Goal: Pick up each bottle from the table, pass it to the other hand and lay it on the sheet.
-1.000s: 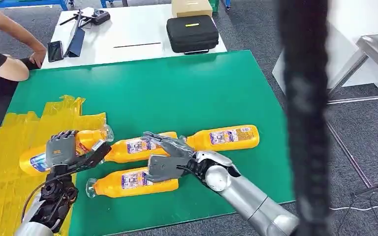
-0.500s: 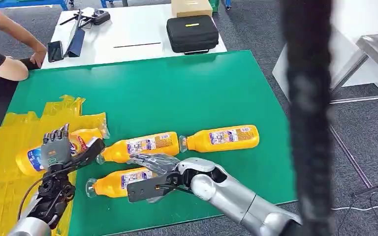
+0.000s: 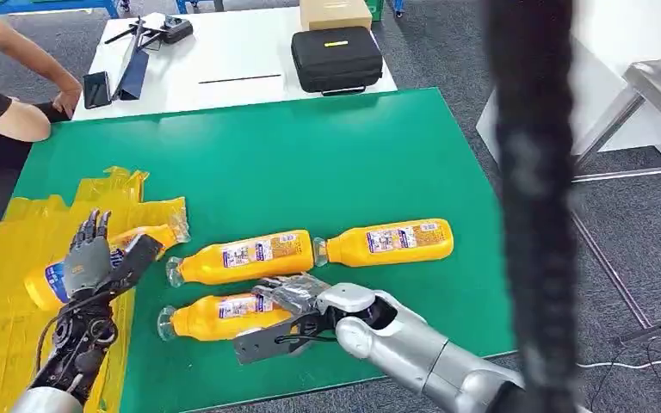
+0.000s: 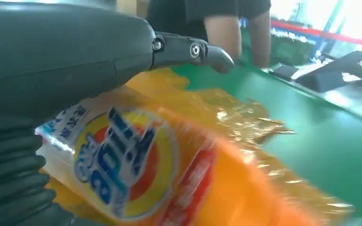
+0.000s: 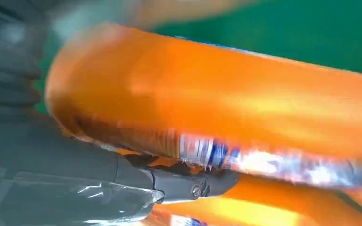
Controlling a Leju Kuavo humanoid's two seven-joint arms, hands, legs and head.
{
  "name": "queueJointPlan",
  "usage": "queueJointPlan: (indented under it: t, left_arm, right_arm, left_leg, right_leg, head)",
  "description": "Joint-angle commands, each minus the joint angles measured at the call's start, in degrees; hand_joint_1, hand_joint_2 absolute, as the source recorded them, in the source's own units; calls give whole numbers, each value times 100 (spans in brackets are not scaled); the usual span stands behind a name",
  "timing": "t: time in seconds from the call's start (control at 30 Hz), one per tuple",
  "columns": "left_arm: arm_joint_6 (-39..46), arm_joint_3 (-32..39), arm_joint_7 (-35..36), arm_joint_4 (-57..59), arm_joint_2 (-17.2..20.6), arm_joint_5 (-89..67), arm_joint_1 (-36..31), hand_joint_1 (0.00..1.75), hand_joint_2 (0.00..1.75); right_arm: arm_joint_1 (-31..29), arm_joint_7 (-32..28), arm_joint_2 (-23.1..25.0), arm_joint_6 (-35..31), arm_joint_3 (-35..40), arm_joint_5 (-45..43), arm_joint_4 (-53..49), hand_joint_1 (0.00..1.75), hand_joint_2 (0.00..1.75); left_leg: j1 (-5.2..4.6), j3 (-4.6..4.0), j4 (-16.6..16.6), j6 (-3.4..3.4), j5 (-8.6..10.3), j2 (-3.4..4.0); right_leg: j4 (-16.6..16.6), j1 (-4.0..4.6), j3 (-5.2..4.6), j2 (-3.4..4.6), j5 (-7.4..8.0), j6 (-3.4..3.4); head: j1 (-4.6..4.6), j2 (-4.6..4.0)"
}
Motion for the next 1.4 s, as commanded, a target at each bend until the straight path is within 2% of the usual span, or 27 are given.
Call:
queueJointPlan:
  t: [0.03, 0.17, 0.2, 0.27, 0.37, 0.4, 0.43, 0.57, 0.7, 0.87, 0.97, 1.1, 1.17, 1.4]
  left_arm:
    - [-477, 202, -529, -1648, -173, 1914, 341, 0, 0]
    - [-479, 168, -493, -1691, -156, 1935, 370, 0, 0]
    - [-444, 206, -671, -1802, -188, 2208, 410, 0, 0]
    - [-367, 174, -1047, -2254, -228, 2815, 550, 0, 0]
    - [-450, -32, -1090, -2851, -189, 3365, 757, 0, 0]
    - [-471, -88, -1102, -2912, -185, 3490, 766, 0, 0]
    - [-415, -131, -1149, -2922, -218, 3558, 728, 0, 0]
    - [-276, -277, -1206, -2724, -250, 3682, 509, 0, 0]
    - [-277, -269, -1209, -2716, -247, 3697, 518, 0, 0]
    - [-278, -259, -1222, -2717, -229, 3721, 569, 0, 0]
    - [-501, -231, -1211, -2771, -260, 4142, 613, 0, 0]
    - [-1393, -45, -837, -3004, -299, 5345, 822, 0, 0]
    - [-1488, 40, -881, -3129, -261, 5559, 1005, 0, 0]
    - [-1494, 51, -886, -3140, -249, 5568, 1011, 0, 0]
  right_arm:
    - [194, 83, -90, -63, -21, 429, 529, 0, 175]
    - [192, 81, -76, -63, -31, 447, 524, 0, 175]
    - [209, 85, -70, -35, -55, 479, 521, 0, 175]
    - [278, 57, -35, -26, -104, 553, 627, 0, 175]
    - [276, 47, 112, -119, 54, 800, 1068, 0, 175]
    - [289, 48, 173, -167, 102, 882, 1198, 12, 175]
    - [310, 31, 244, -150, 205, 960, 1384, 175, 175]
    - [360, -102, 497, -265, 236, 890, 1815, 175, 175]
    - [349, -109, 500, -263, 229, 883, 1816, 175, 175]
    - [345, -114, 472, -273, 215, 876, 1824, 175, 175]
    - [392, -46, 456, -456, 30, 794, 1858, 175, 175]
    - [607, -32, 375, -629, -418, 496, 1520, 175, 175]
    - [670, -146, 229, -540, -634, 205, 1192, 175, 175]
    - [669, -134, 209, -515, -639, 195, 1150, 175, 175]
  left_leg:
    - [8, 14, -1, -12, -6, -5]
    - [7, 24, 1, -17, -11, 0]
    - [10, 37, 5, -23, -19, -1]
    - [8, 22, 0, -15, -8, -3]
    - [10, 26, 0, -17, -11, -1]
    - [13, 38, 1, -21, -17, 1]
    - [14, 45, 3, -24, -20, -1]
    - [12, 62, -6, -26, -10, -2]
    - [11, 102, -8, -34, -20, 26]
    - [23, 115, -8, -58, -17, 23]
    - [21, 133, -15, -45, -16, 48]
    - [23, 133, -13, -50, -17, 40]
    - [21, 133, -13, -45, -16, 53]
    - [20, 127, -10, -43, -16, 50]
  right_leg:
    - [-7, 8, 21, -13, -6, -1]
    - [-4, 7, 28, -11, -11, -2]
    - [-1, 11, 43, -15, -19, -4]
    - [-7, 8, 27, -13, -8, -2]
    - [-8, 10, 31, -13, -10, -2]
    - [-9, 14, 43, -13, -15, -3]
    - [-8, 15, 52, -17, -19, -4]
    - [-14, 13, 65, -21, -11, -6]
    - [-18, 10, 87, 5, -7, -16]
    - [-23, 22, 99, 1, 5, -37]
    - [-26, 23, 109, 26, 13, -45]
    - [-24, 27, 113, 17, 10, -46]
    - [-23, 24, 108, 32, 13, -46]
    - [-20, 24, 104, 30, 11, -46]
  head:
    - [0, 0]
    - [4, 0]
    - [-2, 0]
    - [2, 0]
    - [0, 0]
    - [0, 0]
    - [2, 0]
    - [0, 0]
    - [0, 0]
    - [0, 0]
    - [0, 0]
    - [0, 0]
    - [0, 0]
    - [0, 0]
